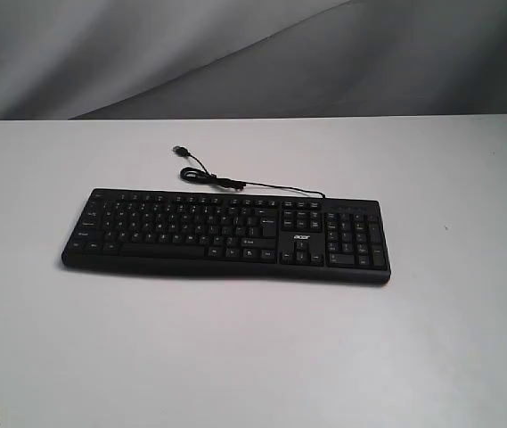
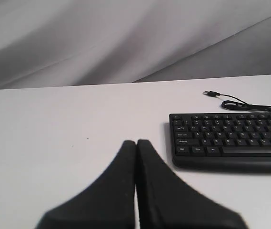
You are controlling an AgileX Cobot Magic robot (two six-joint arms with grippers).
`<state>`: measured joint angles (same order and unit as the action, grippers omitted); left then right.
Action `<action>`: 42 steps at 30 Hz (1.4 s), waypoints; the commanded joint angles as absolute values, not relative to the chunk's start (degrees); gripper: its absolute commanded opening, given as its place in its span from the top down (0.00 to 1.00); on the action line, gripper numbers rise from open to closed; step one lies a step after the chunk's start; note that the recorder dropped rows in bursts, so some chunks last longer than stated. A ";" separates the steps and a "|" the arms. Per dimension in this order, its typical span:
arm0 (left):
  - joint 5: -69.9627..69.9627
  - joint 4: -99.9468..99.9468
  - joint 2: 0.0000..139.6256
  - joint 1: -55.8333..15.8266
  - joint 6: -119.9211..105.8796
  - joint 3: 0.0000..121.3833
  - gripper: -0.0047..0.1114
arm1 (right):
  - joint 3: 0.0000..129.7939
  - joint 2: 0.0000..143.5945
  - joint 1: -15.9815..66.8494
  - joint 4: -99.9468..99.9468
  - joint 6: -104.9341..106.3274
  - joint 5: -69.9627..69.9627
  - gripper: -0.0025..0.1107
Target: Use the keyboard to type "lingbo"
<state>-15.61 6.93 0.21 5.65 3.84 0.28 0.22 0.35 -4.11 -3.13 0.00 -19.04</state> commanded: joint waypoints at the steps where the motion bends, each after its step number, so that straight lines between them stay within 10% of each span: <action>1: -15.22 6.71 0.00 5.71 3.96 0.00 0.96 | 0.00 0.00 -4.57 -2.49 0.00 -19.06 0.98; 12: -15.22 6.71 0.00 5.71 3.96 0.00 0.96 | 0.00 0.00 -4.57 -1.75 0.00 -18.45 0.98; 25: -15.22 6.71 0.00 5.71 3.96 0.00 0.96 | 0.00 0.00 -4.57 0.00 -24.51 41.34 0.98; 33: -15.22 6.71 0.00 5.71 3.96 0.00 0.96 | 9.41 3.92 -4.57 9.03 -30.26 26.43 0.98; 42: -15.22 6.71 0.00 5.71 3.96 0.00 0.96 | 26.94 40.28 -4.57 34.34 -53.38 19.10 0.98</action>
<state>-15.61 6.93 0.21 5.65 3.84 0.28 22.19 28.06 -4.11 19.82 -42.92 20.65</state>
